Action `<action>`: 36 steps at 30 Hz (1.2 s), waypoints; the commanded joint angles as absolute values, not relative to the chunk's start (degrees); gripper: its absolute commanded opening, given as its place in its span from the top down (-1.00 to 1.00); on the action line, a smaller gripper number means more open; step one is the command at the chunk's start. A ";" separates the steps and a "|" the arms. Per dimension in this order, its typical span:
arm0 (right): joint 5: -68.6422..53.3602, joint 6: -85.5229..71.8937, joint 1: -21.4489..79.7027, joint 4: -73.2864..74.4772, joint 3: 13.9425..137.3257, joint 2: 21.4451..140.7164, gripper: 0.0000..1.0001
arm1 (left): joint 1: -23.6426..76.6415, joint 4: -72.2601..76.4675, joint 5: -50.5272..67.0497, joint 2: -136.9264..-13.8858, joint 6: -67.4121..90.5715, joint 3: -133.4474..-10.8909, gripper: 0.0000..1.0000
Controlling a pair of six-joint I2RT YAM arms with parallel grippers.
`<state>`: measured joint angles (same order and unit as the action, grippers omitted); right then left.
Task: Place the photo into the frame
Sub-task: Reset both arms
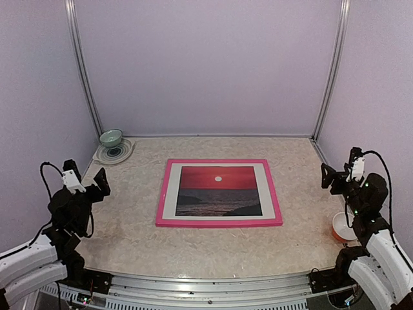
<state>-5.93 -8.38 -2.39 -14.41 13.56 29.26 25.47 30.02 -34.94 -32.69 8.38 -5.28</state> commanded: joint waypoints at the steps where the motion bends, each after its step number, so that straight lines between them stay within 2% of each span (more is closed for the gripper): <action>1: -6.07 -7.17 -2.81 -16.54 12.04 28.68 -0.98 | 24.88 39.18 -35.92 -31.65 0.28 0.64 -0.98; 7: -9.10 -6.95 -3.67 -17.68 12.93 32.47 -0.98 | 12.47 44.60 -21.99 -30.36 5.44 5.01 -0.98; 11: -10.16 -7.44 -5.27 -20.33 12.60 34.00 -0.98 | 4.84 50.00 -13.77 -36.42 9.38 5.09 -0.98; 15: -9.49 -7.44 -5.71 -23.17 12.21 35.99 -0.98 | 0.49 55.18 -7.23 -44.96 12.60 3.81 -0.97; 19: -10.48 -6.19 -5.89 -23.24 12.78 37.06 -0.98 | -1.26 53.14 -7.05 -48.02 13.51 3.22 -0.92; 24: -10.39 -6.15 -5.89 -22.52 12.49 36.27 -0.98 | -0.44 44.26 -12.75 -39.73 14.17 2.91 -0.98; 30: -8.37 -7.25 -5.87 -20.82 10.29 30.58 -0.98 | 7.05 35.35 -20.97 -28.54 12.01 5.48 -0.98; 36: -7.39 -7.79 -5.89 -19.56 7.60 24.94 -0.98 | 10.76 23.37 -24.83 -8.48 10.78 8.04 -0.98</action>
